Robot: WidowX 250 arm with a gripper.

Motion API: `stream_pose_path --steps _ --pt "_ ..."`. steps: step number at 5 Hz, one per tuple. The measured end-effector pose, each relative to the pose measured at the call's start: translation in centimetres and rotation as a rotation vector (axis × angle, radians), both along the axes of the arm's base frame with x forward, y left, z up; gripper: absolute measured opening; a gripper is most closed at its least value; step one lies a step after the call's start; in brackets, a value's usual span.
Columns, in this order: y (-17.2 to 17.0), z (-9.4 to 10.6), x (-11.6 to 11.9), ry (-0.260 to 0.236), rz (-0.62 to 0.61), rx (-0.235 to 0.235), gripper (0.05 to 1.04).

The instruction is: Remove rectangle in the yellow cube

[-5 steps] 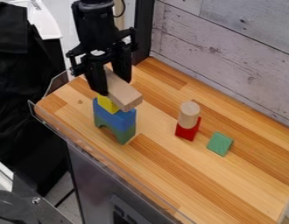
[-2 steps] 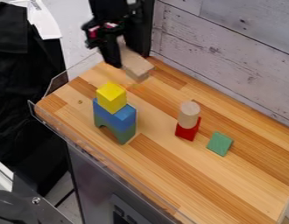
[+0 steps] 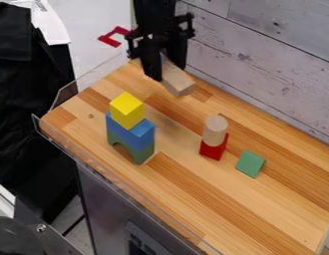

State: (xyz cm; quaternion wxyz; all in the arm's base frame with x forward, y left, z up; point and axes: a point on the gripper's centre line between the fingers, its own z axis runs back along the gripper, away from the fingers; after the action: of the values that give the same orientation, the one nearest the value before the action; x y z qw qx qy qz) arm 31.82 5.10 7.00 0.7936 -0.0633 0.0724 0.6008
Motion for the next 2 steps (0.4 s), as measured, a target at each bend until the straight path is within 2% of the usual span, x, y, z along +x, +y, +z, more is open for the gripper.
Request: stream_pose_path --steps 2 --pt "0.27 -1.51 0.84 0.004 0.027 -0.019 0.552"
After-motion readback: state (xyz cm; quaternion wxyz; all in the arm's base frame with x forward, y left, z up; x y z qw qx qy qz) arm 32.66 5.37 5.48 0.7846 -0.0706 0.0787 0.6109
